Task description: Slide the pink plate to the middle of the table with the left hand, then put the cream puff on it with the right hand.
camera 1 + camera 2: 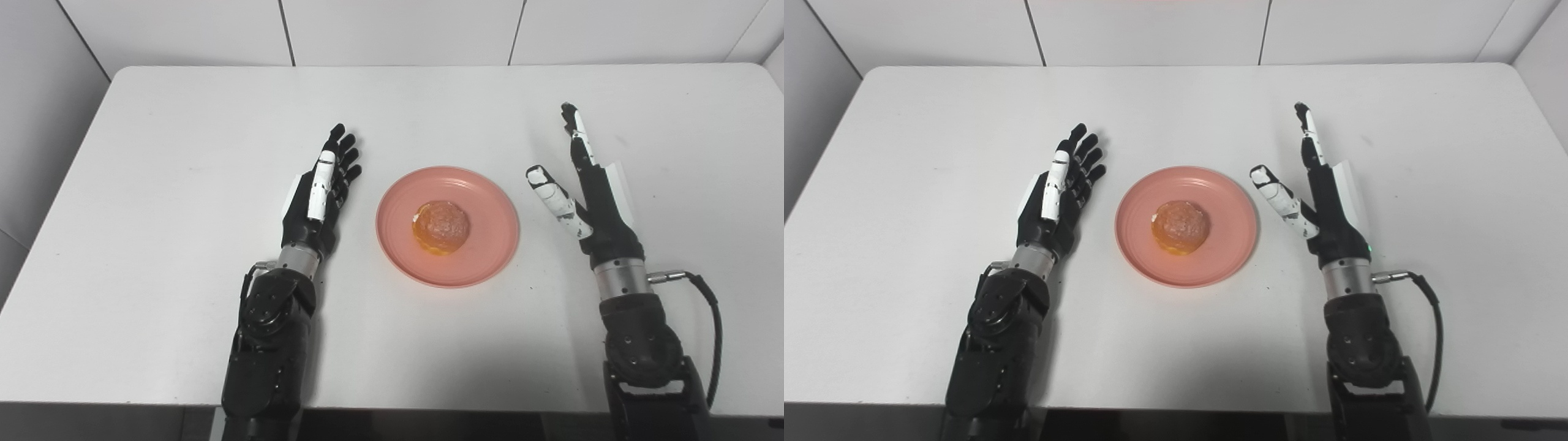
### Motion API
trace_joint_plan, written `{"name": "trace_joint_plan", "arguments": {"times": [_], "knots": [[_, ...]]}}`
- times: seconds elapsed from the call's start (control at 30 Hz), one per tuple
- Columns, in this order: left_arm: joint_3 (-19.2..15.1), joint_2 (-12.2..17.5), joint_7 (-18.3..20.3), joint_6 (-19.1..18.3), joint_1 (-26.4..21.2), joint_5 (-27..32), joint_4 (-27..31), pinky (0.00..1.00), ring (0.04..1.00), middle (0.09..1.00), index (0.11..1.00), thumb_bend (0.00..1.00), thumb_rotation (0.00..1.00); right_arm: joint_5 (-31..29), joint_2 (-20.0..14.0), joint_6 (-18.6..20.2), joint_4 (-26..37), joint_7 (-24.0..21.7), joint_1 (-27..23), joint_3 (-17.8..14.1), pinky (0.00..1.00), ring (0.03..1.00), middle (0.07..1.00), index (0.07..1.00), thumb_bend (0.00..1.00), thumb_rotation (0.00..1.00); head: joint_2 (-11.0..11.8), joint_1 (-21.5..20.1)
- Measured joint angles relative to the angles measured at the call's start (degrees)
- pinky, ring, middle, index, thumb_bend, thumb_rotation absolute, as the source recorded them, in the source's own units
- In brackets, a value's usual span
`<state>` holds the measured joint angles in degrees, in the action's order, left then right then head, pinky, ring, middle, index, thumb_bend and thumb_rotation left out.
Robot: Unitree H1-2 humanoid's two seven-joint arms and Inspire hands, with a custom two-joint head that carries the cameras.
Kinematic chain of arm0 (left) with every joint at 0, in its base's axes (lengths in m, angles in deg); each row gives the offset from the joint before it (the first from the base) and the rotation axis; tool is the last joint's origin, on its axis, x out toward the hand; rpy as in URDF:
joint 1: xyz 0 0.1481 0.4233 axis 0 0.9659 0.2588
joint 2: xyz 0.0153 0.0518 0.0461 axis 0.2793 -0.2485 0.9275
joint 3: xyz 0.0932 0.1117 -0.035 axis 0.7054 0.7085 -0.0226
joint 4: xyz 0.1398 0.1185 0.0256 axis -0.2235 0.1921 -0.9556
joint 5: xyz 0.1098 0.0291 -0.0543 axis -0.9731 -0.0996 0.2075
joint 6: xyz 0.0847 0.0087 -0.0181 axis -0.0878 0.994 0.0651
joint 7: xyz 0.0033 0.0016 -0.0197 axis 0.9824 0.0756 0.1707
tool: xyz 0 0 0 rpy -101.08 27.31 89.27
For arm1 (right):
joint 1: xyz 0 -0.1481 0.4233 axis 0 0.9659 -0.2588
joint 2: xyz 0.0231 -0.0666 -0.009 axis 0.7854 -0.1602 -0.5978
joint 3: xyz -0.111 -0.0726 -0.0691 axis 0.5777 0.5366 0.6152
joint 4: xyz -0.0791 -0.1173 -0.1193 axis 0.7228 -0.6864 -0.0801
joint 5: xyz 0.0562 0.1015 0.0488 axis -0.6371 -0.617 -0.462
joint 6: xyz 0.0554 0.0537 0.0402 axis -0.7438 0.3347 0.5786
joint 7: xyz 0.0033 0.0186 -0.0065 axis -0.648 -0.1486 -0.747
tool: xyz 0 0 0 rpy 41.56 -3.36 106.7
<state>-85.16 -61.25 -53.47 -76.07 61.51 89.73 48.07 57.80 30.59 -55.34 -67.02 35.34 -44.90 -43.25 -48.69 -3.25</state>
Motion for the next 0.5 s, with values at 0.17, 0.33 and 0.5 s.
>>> {"name": "trace_joint_plan", "arguments": {"times": [0.17, 0.33, 0.5], "knots": [[0.25, 1.06, 0.10, 3.40, 1.85, -0.90, 0.05, 1.00, 1.000, 1.000, 1.000, 0.44, 1.00, -1.81, 0.20, -1.90, -3.30, 0.64, 2.19, 0.26, 1.00, 1.000, 1.000, 1.000, 0.58, 1.00, -0.09, 0.09], [1.88, 2.48, 0.13, 7.29, 4.90, -3.12, 1.08, 1.00, 1.000, 1.000, 1.000, 0.46, 1.00, -3.92, 1.88, -2.36, -4.11, 0.95, 2.75, 0.71, 1.00, 1.000, 1.000, 1.000, 0.53, 1.00, 0.00, -0.26], [2.54, 3.01, 0.09, 8.16, 6.05, -4.74, 1.64, 1.00, 1.000, 1.000, 1.000, 0.43, 1.00, -5.65, 3.18, -2.36, -4.86, 1.12, 2.83, 0.98, 1.00, 1.000, 1.000, 1.000, 0.36, 1.00, -0.09, -0.79]]}}
